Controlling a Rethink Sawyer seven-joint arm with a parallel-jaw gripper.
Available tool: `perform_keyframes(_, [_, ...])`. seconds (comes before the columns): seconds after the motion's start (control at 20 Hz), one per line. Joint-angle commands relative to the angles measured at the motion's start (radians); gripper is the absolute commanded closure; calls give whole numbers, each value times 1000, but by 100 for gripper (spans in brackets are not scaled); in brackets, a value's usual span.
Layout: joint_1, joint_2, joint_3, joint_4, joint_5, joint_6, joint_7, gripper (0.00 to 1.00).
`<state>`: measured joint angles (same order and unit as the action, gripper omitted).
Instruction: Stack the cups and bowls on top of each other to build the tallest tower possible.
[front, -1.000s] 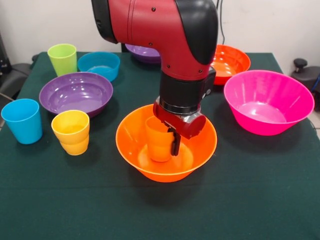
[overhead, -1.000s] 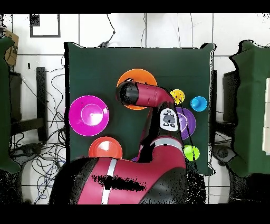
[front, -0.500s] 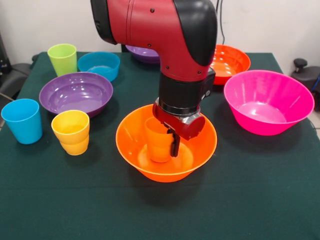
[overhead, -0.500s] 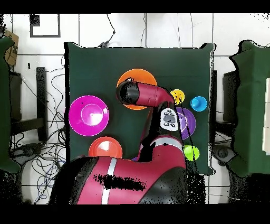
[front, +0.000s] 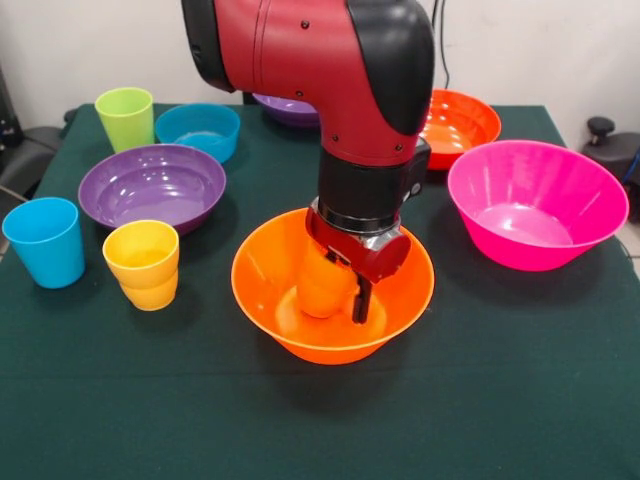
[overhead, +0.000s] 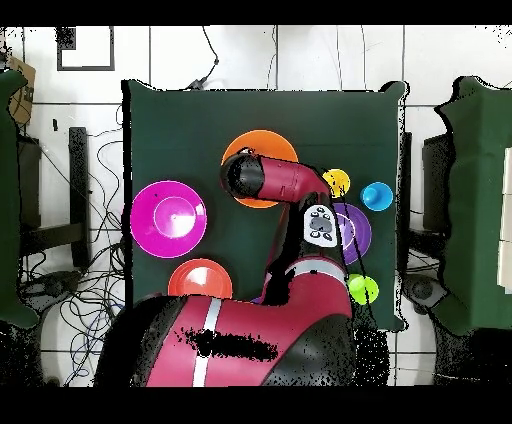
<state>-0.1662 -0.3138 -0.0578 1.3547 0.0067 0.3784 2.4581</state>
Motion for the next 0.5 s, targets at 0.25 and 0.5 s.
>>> perform_keyframes(0.25, [9,87,104,-17,11,-2,37,0])
perform_keyframes(0.5, [14,86,99,-19,12,-4,41,0])
